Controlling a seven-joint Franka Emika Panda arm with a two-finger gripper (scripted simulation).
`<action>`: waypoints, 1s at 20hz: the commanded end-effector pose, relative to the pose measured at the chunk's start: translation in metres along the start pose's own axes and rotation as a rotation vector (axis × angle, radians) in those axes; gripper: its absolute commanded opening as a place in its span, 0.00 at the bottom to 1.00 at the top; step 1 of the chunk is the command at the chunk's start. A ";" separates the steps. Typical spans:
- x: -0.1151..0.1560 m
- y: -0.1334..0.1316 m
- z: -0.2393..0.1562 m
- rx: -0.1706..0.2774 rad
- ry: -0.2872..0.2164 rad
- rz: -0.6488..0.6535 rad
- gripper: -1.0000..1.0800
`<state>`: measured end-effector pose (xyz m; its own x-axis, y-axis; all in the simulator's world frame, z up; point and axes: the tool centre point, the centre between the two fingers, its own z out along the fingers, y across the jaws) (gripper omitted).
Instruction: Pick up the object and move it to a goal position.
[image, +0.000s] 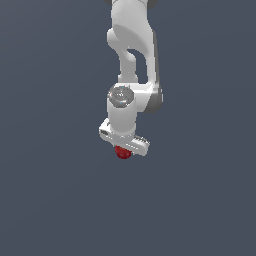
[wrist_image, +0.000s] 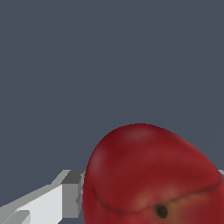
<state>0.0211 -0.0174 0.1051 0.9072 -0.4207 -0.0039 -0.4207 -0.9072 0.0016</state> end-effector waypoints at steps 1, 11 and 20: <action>0.000 -0.011 -0.024 0.001 0.003 0.000 0.00; 0.000 -0.062 -0.128 0.000 0.004 0.001 0.00; 0.001 -0.104 -0.211 0.000 0.004 0.001 0.00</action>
<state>0.0643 0.0711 0.3020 0.9071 -0.4209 -0.0009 -0.4209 -0.9071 0.0024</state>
